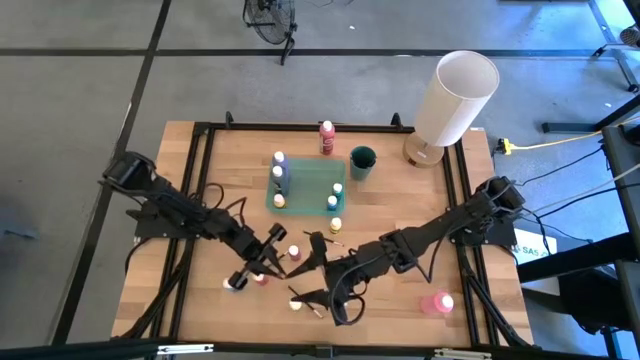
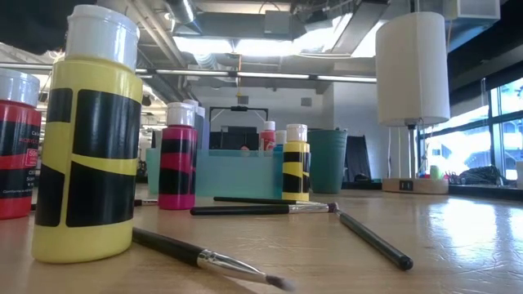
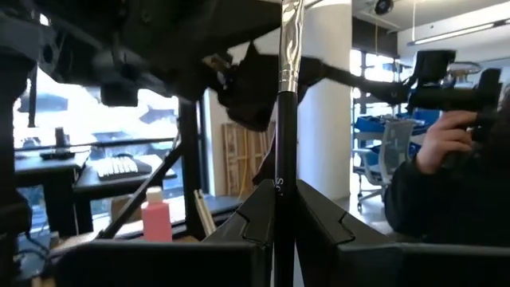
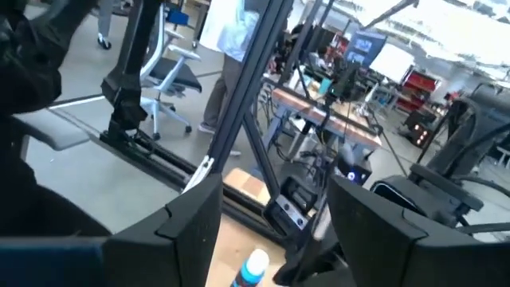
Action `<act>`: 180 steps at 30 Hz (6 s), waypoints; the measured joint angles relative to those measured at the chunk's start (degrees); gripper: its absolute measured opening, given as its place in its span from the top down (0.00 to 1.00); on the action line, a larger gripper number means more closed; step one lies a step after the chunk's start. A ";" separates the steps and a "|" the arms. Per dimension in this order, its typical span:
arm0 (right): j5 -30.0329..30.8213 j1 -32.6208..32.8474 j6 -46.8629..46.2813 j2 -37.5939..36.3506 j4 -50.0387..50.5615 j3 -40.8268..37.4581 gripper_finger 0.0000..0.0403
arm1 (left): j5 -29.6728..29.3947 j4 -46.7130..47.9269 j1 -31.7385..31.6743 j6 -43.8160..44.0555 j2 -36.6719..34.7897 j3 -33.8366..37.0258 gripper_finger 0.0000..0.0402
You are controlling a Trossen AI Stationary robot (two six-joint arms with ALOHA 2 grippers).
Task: Pick & Place Paint Supplies
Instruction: Put the black paint brush into the dark green cup
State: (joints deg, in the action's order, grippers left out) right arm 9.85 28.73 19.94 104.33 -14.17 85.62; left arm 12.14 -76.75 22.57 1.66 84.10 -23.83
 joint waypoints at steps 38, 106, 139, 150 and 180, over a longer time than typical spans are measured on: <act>-3.71 -1.64 1.77 2.64 -2.48 -0.02 0.59 | 3.22 1.50 -1.31 -1.97 5.33 -2.60 0.93; 51.14 10.85 -12.24 -2.49 17.78 0.00 0.98 | -10.90 33.28 -4.00 -2.44 -7.05 -2.58 0.57; 51.05 -3.05 -93.83 -20.49 95.11 0.00 0.98 | -26.02 74.83 -3.83 -0.91 -30.30 -2.56 0.64; 37.59 -18.62 -76.56 -20.85 87.63 0.00 0.98 | -29.07 77.20 -3.85 -3.58 -30.70 -2.56 0.64; 16.20 -44.37 -53.79 -11.52 70.59 0.07 0.98 | -42.62 84.73 -3.86 -1.37 -46.06 -2.56 0.64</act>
State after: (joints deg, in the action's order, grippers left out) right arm 26.05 -15.64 -33.85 92.81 56.42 85.69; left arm -30.48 7.99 18.71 0.30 38.04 -26.39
